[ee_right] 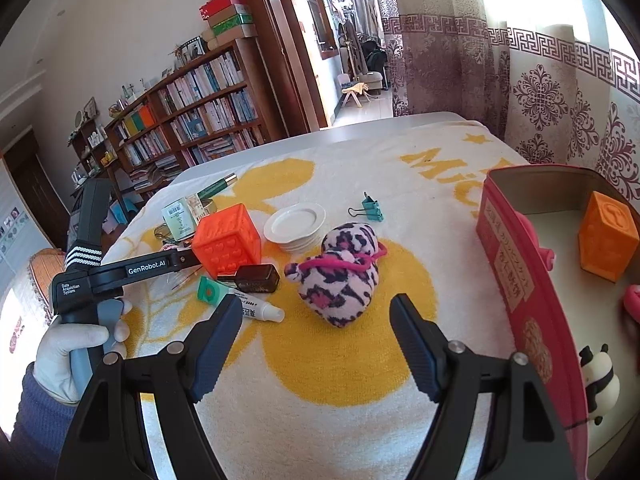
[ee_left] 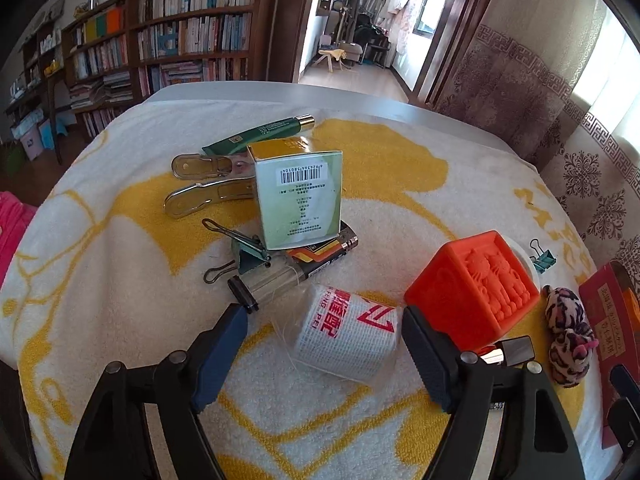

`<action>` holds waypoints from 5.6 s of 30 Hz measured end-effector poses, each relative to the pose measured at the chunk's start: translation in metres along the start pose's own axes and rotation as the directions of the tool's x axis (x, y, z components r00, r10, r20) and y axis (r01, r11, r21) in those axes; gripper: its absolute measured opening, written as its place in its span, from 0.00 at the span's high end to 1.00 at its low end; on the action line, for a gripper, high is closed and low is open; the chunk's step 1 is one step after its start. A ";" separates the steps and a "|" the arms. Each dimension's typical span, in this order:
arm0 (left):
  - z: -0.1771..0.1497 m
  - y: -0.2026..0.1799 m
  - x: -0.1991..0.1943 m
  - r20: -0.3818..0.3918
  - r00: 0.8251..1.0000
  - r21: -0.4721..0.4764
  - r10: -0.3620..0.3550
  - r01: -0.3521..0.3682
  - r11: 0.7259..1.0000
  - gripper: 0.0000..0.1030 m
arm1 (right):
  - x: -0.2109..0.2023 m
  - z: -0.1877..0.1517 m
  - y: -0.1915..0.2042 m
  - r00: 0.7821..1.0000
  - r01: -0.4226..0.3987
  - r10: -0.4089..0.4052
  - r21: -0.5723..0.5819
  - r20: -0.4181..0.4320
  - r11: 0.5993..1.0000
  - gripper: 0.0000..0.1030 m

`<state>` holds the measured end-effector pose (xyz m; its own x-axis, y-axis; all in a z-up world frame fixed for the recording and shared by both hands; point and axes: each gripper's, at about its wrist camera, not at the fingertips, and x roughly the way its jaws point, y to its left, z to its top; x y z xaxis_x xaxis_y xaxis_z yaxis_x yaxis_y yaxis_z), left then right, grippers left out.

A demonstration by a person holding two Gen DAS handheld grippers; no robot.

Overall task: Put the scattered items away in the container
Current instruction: 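Withdraw both tools from the box back over the items, then grasp the tape roll with the left tool while the right tool grasps the brown box, then carry the tape roll and dark brown bottle over the red box with both tools, then open both tools to drop the tape roll and bottle into the red box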

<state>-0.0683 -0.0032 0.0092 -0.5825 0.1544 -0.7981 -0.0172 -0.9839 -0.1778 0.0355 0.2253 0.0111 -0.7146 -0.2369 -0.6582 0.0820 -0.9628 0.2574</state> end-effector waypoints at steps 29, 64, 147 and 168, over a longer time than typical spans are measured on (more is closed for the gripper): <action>-0.006 0.011 -0.045 0.089 0.995 -0.069 -0.048 0.054 0.996 0.56 | 0.101 0.023 0.074 0.986 0.026 -0.045 -0.118 -0.164 0.993 0.23; -0.012 -0.002 -0.047 0.080 0.994 -0.040 -0.070 0.073 0.997 0.56 | 0.066 0.019 0.081 0.994 0.025 -0.045 -0.185 -0.102 0.982 0.37; -0.075 -0.327 -0.090 -0.060 0.909 0.461 -0.412 0.391 0.796 0.20 | -0.149 -0.017 -0.188 0.901 0.309 -0.386 0.328 0.199 0.892 0.36; -0.063 -0.269 -0.082 0.028 0.957 0.376 -0.289 0.258 0.890 0.14 | -0.136 -0.019 -0.183 0.915 0.297 -0.371 0.361 0.157 0.884 0.24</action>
<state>0.0351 0.2542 0.0863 -0.5753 0.4299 -0.6959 -0.4711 -0.8696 -0.1478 0.1314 0.4308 0.0399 -0.7935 0.1613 -0.5869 -0.3906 -0.8744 0.2877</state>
